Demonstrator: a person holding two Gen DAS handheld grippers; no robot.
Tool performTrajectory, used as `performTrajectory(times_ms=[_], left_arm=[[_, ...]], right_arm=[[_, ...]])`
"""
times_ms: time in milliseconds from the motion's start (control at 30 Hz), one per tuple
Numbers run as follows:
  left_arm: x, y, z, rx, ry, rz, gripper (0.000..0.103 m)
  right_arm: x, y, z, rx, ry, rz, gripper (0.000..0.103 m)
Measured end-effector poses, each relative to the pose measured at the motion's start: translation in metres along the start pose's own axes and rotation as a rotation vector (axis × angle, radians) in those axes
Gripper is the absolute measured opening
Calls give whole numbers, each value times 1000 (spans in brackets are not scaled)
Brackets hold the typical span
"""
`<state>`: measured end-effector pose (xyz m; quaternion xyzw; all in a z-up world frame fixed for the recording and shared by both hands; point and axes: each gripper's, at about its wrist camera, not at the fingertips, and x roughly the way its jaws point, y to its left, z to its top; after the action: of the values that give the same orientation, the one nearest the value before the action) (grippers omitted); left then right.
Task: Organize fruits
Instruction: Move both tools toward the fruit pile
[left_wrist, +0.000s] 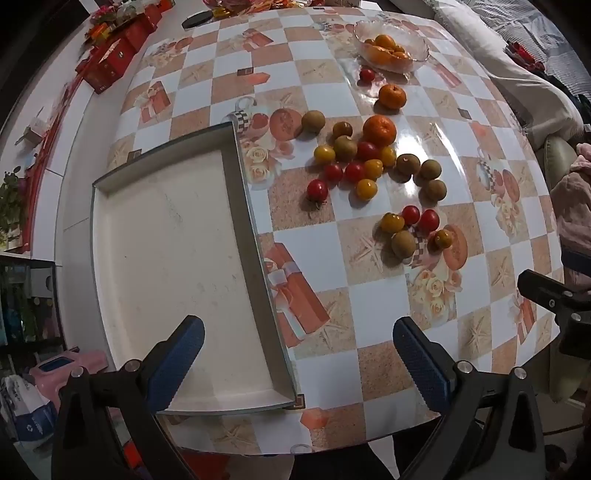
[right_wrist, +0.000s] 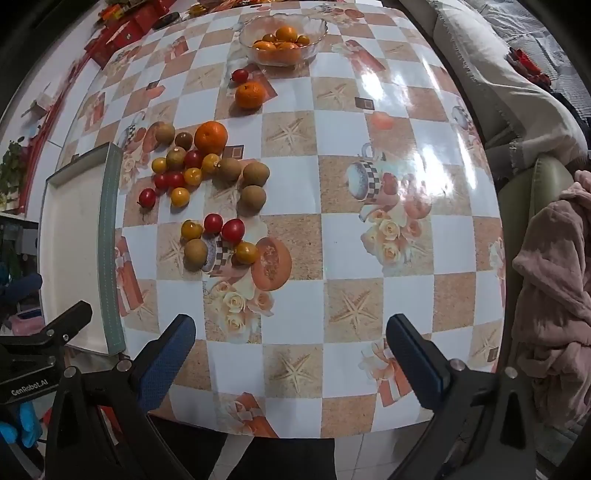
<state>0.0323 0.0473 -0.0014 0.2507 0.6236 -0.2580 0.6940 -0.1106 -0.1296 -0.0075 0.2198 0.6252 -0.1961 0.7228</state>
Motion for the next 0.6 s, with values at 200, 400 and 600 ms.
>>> performTrajectory(times_ms=[200,400,600], left_arm=[[6,-5,0,12,14,0,103],[9,-5,4,5,18,-5,103],[12,-2,7,-2,25,7,103]], right_arm=[[7,1,3,2,7,13,103],[7,6,9,-15,6,24,103],[8,7,9,-9,-3,16,103]])
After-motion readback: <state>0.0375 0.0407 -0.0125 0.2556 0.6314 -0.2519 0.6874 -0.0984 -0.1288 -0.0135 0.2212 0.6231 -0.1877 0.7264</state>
